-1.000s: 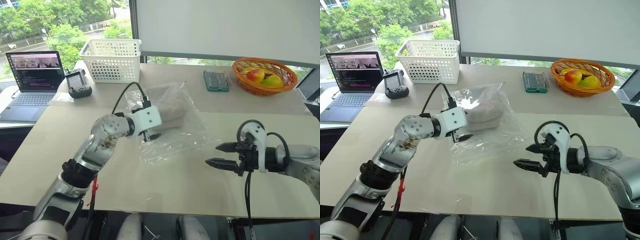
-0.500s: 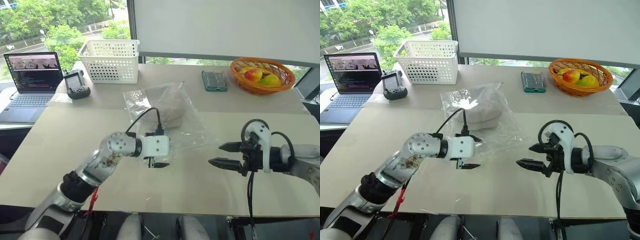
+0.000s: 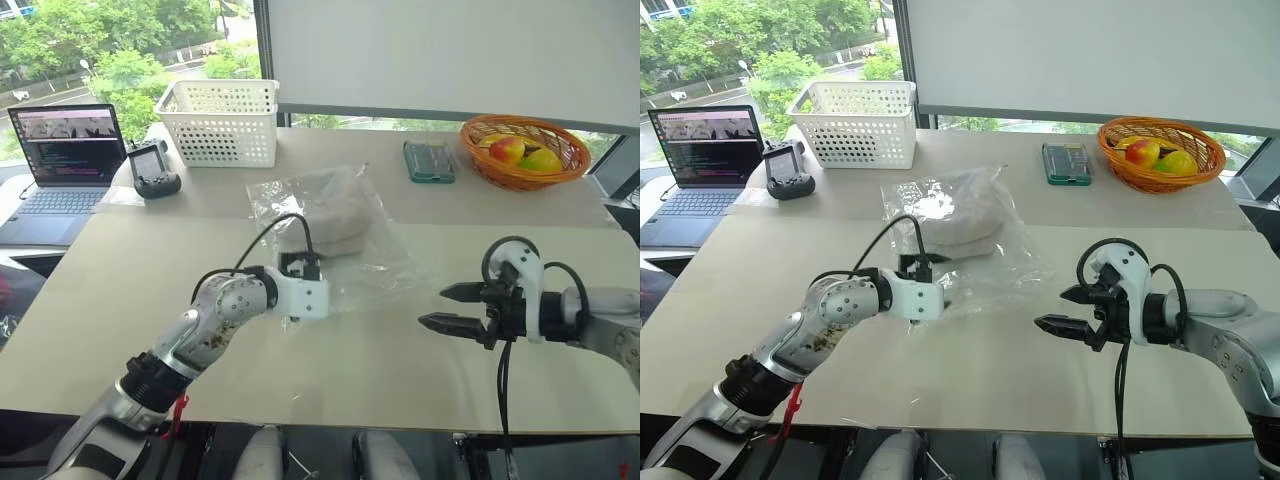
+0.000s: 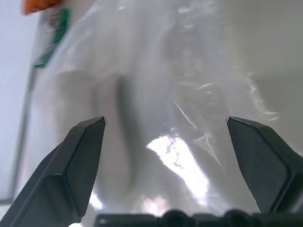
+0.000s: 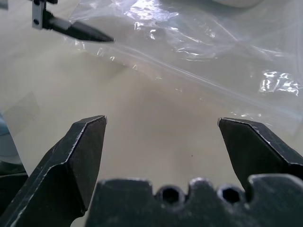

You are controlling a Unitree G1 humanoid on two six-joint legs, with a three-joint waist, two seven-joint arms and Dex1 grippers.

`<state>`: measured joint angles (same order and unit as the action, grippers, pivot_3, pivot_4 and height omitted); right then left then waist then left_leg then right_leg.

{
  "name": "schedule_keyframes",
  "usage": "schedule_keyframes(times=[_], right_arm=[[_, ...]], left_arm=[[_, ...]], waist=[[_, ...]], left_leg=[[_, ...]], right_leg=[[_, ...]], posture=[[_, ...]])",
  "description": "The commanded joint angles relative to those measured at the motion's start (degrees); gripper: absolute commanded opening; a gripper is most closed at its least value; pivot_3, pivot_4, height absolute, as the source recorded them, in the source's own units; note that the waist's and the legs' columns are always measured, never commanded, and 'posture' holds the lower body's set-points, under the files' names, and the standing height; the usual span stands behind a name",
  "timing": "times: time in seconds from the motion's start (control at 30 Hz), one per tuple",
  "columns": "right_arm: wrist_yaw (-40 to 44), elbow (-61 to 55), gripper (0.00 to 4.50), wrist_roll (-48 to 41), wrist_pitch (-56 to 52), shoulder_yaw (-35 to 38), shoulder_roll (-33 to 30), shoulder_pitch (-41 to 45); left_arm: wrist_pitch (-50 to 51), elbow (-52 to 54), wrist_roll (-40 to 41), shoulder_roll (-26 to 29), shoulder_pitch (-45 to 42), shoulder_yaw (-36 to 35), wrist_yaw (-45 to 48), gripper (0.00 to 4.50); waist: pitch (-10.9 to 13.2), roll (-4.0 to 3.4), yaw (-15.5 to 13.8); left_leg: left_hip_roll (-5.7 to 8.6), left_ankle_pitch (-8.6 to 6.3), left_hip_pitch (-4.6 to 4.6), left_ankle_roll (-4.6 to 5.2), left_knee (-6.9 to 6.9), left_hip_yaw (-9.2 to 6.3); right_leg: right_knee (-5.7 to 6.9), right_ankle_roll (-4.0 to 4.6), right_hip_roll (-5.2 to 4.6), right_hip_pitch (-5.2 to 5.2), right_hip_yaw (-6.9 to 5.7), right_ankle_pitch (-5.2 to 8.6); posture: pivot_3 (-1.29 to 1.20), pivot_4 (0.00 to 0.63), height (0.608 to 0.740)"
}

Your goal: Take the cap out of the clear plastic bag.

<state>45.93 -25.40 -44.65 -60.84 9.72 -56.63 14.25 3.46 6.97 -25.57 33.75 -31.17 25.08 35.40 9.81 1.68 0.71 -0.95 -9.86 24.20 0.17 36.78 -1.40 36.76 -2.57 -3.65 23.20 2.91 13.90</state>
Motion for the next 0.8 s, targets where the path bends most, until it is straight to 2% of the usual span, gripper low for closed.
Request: schedule_keyframes(times=[0.03,0.17,0.27,0.33,0.43,0.6,0.8], right_arm=[[0.9,0.3,4.50,1.1,1.7,-0.1,-0.9,2.3],[1.4,0.8,4.50,1.5,1.8,-0.8,-0.6,3.2],[1.7,1.0,4.50,1.7,1.9,-1.0,-0.5,3.4],[1.7,1.0,4.50,1.8,1.9,-1.1,-0.4,3.4],[1.6,0.8,4.50,1.9,1.8,-1.2,-0.1,3.3],[1.2,0.3,4.50,1.7,1.5,-0.8,0.1,2.9],[0.8,-0.4,4.50,1.4,1.1,0.0,-0.1,2.1]], left_arm=[[-2.0,-0.2,-2.2,-1.0,-1.7,-3.4,-5.0,4.38],[-2.1,-0.9,-3.0,-1.9,-2.2,-6.0,-7.8,4.38],[2.8,0.8,7.8,-5.0,0.7,-6.6,1.2,4.38],[6.1,5.7,16.6,-5.4,4.4,-5.0,10.0,4.38],[10.4,10.6,22.4,-4.2,7.4,-3.9,17.1,4.38],[12.4,9.7,22.1,-2.1,7.6,-3.0,19.5,4.38],[2.0,3.8,11.5,0.5,6.2,-0.5,13.8,4.38]], waist=[[0.0,0.00,0.0],[0.0,0.00,0.0],[0.0,-0.01,0.0],[0.0,-0.01,0.0],[0.0,-0.01,0.2],[0.0,-0.02,0.1],[0.0,-0.02,0.0]], left_leg=[[0.00,0.00,0.00,0.00,0.00,0.00],[0.00,0.00,0.03,0.00,0.00,0.00],[0.01,0.00,0.03,0.00,0.00,0.00],[0.01,0.00,0.02,0.00,0.00,0.01],[-0.02,-0.03,0.02,0.01,0.00,0.03],[-0.03,-0.02,-0.10,0.02,0.00,0.02],[-0.03,-0.02,-0.06,0.02,0.00,0.03]], right_leg=[[0.01,0.00,0.00,0.00,0.00,0.00],[0.00,0.09,0.00,0.01,0.00,-0.05],[0.01,0.30,0.00,0.01,0.00,-0.18],[0.00,0.33,-0.01,0.00,-0.01,-0.20],[0.00,0.38,-0.01,0.02,0.00,-0.21],[0.07,0.10,0.04,-0.04,0.00,-0.03],[0.02,0.06,0.04,-0.01,0.03,0.00]], posture=[[0.00,0.150,0.740],[0.00,0.150,0.740],[0.00,0.150,0.740],[0.00,0.150,0.740],[0.00,0.150,0.740],[0.00,0.150,0.740],[0.00,0.150,0.740]])
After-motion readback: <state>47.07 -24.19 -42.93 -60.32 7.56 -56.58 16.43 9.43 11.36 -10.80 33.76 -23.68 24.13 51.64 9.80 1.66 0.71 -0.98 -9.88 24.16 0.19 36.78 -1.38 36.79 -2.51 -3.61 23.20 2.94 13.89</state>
